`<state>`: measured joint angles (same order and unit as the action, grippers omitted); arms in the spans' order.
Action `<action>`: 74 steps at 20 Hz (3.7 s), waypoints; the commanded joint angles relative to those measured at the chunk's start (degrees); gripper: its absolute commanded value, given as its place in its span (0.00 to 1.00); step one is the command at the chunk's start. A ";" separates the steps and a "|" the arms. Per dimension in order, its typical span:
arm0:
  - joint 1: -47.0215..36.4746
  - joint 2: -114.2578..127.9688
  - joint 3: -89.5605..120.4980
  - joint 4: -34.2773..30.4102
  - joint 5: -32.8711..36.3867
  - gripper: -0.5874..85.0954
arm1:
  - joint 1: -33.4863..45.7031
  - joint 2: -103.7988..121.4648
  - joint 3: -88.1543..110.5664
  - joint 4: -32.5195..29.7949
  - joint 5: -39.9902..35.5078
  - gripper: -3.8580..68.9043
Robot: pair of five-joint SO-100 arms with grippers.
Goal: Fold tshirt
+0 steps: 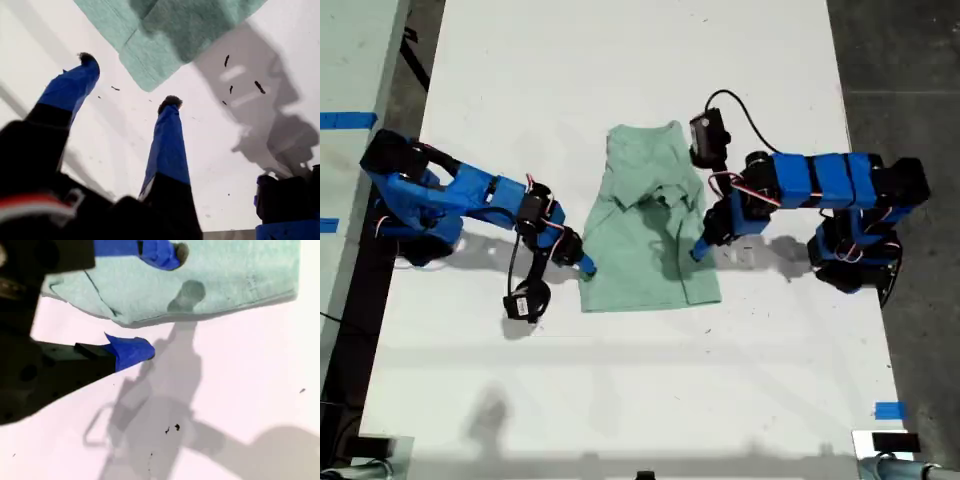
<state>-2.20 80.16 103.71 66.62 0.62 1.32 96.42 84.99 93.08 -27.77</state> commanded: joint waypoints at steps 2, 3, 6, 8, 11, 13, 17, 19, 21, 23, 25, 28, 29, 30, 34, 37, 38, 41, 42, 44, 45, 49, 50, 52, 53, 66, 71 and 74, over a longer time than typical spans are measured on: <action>0.09 -3.08 -6.50 -4.39 -1.58 0.29 | -2.11 4.75 0.79 -3.16 1.67 0.42; 0.00 -4.39 -6.77 -5.36 -2.02 0.29 | -2.29 5.10 1.41 -3.52 1.93 0.42; 0.35 -8.44 -9.40 -6.68 -2.64 0.25 | -2.90 6.68 3.43 -4.39 2.81 0.41; 0.44 -8.79 -10.02 -4.83 -5.36 0.01 | -3.25 8.26 5.62 -5.63 3.25 0.41; 0.62 -8.17 -10.28 -3.69 -6.68 0.01 | -3.34 10.55 9.14 -7.29 3.87 0.41; 0.44 -7.21 -10.20 0.62 -8.53 0.01 | -3.34 11.95 11.07 -8.26 3.96 0.41; -1.23 0.26 -4.66 3.78 -9.32 0.01 | -3.25 15.64 15.47 -10.37 4.22 0.41; -2.37 6.94 -1.93 6.68 -9.49 0.01 | -3.16 17.58 17.31 -10.90 4.66 0.41; -3.34 14.24 0.70 8.00 -9.40 0.01 | -3.43 19.78 19.51 -12.04 5.01 0.41; -2.90 16.61 -0.35 8.88 -9.58 0.01 | -3.43 21.62 21.53 -12.74 5.19 0.41; -2.81 15.82 -1.23 7.91 -9.14 0.01 | -3.43 23.20 23.38 -13.89 5.36 0.41; -1.93 8.96 -9.76 6.59 -7.38 0.01 | -3.43 24.35 25.05 -15.12 5.54 0.40; -1.76 4.83 -14.77 6.86 -6.24 0.01 | -3.43 24.43 25.31 -15.12 5.54 0.40; -1.76 -0.09 -20.74 8.09 -5.01 0.01 | -3.43 24.52 25.31 -15.29 5.54 0.40; -1.41 -21.53 -48.87 13.18 -0.35 0.01 | -3.69 24.70 25.40 -15.64 5.89 0.40; -1.76 -24.43 -49.39 13.18 -0.35 0.01 | -3.96 24.70 25.66 -15.73 6.24 0.40; -1.93 -24.26 -49.39 13.71 -0.18 0.01 | -3.96 24.70 25.93 -15.73 6.24 0.40; -2.72 -24.17 -49.48 13.36 2.02 0.26 | -3.78 24.79 26.10 -16.08 5.80 0.40; -2.90 -23.91 -49.48 14.15 2.11 0.31 | -3.69 24.87 26.10 -16.08 5.80 0.40; -3.34 -21.88 -49.48 17.23 2.02 0.34 | -3.69 24.96 26.19 -16.08 5.80 0.40; -3.87 -20.04 -49.39 19.86 1.85 0.35 | -3.69 24.96 26.37 -16.08 5.80 0.40; -5.19 -7.12 -44.47 27.51 0.88 0.34 | -3.78 24.87 26.19 -16.70 6.06 0.40; -5.19 -3.78 -42.45 28.39 0.35 0.34 | -3.87 24.79 26.19 -16.96 5.98 0.40; -5.01 2.29 -36.56 28.39 -0.44 0.33 | -3.87 24.70 26.19 -16.96 5.98 0.40; -4.92 5.01 -32.52 28.04 -1.05 0.33 | -3.87 24.70 26.19 -17.23 6.06 0.39; 3.16 7.03 -11.16 5.89 -6.68 0.29 | -7.12 -3.87 3.60 -19.07 6.15 0.38; 6.33 1.49 -11.95 3.52 -6.94 0.29 | -8.88 -19.25 -10.46 -17.14 8.26 0.38; 8.53 -1.93 -12.39 -1.14 -7.12 0.29 | -9.58 -23.38 -12.48 -17.84 10.20 0.38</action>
<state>4.57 78.57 93.96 68.55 -5.80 -7.29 73.12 77.08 74.71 -18.98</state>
